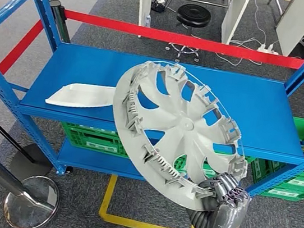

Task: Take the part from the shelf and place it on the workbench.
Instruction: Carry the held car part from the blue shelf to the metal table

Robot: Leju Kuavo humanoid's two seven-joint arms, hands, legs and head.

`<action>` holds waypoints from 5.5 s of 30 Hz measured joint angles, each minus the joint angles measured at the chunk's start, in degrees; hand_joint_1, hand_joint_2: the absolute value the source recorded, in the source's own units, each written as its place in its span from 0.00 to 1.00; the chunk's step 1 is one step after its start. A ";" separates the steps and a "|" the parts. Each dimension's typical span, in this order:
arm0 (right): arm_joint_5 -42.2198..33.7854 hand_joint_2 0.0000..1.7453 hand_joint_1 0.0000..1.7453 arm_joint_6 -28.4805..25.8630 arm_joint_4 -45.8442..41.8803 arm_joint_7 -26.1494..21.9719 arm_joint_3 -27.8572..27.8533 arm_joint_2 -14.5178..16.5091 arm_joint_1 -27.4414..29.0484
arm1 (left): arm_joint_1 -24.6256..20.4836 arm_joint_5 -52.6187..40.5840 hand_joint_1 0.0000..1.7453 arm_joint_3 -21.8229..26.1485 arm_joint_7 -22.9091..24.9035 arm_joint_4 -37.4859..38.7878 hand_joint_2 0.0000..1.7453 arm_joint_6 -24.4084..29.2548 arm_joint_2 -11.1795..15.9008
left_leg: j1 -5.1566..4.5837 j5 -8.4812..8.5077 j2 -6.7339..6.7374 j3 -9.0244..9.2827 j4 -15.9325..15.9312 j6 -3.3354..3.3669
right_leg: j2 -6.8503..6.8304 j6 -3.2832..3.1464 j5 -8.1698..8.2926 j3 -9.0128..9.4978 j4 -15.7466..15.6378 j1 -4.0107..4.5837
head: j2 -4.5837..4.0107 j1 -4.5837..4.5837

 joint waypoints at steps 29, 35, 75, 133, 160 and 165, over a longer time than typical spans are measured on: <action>1.09 1.00 1.00 -0.02 -13.24 0.09 -4.98 3.08 15.01 | 0.07 -11.05 0.00 -3.85 0.68 0.02 1.00 0.33 -0.83 | 0.59 -2.68 1.31 2.12 0.57 -0.32 | 0.55 0.71 -1.80 -1.41 -0.49 0.01 | 0.00 0.21; 1.26 1.00 1.00 -0.02 -16.87 0.11 -6.86 4.78 17.94 | -0.28 -12.96 0.00 -5.31 0.70 0.02 1.00 -0.09 -1.10 | -0.62 0.70 4.76 -1.42 0.78 -0.69 | -3.59 -0.94 1.71 13.77 -14.98 0.86 | 0.00 0.22; 19.38 1.00 1.00 -0.04 -32.95 22.81 -10.33 6.09 25.16 | -0.66 -23.60 0.00 -12.51 4.59 0.30 1.00 -0.68 -2.20 | 0.88 -8.61 0.87 -4.82 13.99 -3.69 | 0.41 -3.38 3.24 11.65 -18.67 1.09 | 0.00 0.04; 20.09 1.00 1.00 -0.04 -34.70 24.97 -8.36 6.09 25.11 | -0.91 -24.17 0.00 -12.90 6.23 0.44 1.00 -0.92 -2.89 | 0.46 -6.65 3.51 2.86 3.97 -3.10 | -1.20 -2.14 5.35 6.91 -15.88 0.09 | 0.00 0.78; 27.52 1.00 1.00 -0.04 -35.95 28.58 -6.63 6.09 23.75 | -0.73 -24.69 0.00 -12.77 7.78 0.44 1.00 -0.86 -2.72 | 0.31 -3.75 5.74 3.82 0.80 -2.42 | -2.85 -1.08 4.65 7.07 -15.44 0.61 | 0.00 0.87; 29.04 1.00 1.00 -0.04 -36.53 29.37 -5.93 6.09 23.50 | -0.87 -24.68 0.00 -12.70 7.90 0.44 1.00 -0.72 -2.73 | 0.78 -9.39 1.16 0.26 9.42 -3.43 | -0.12 -2.77 5.18 7.00 -15.79 0.44 | 0.00 0.47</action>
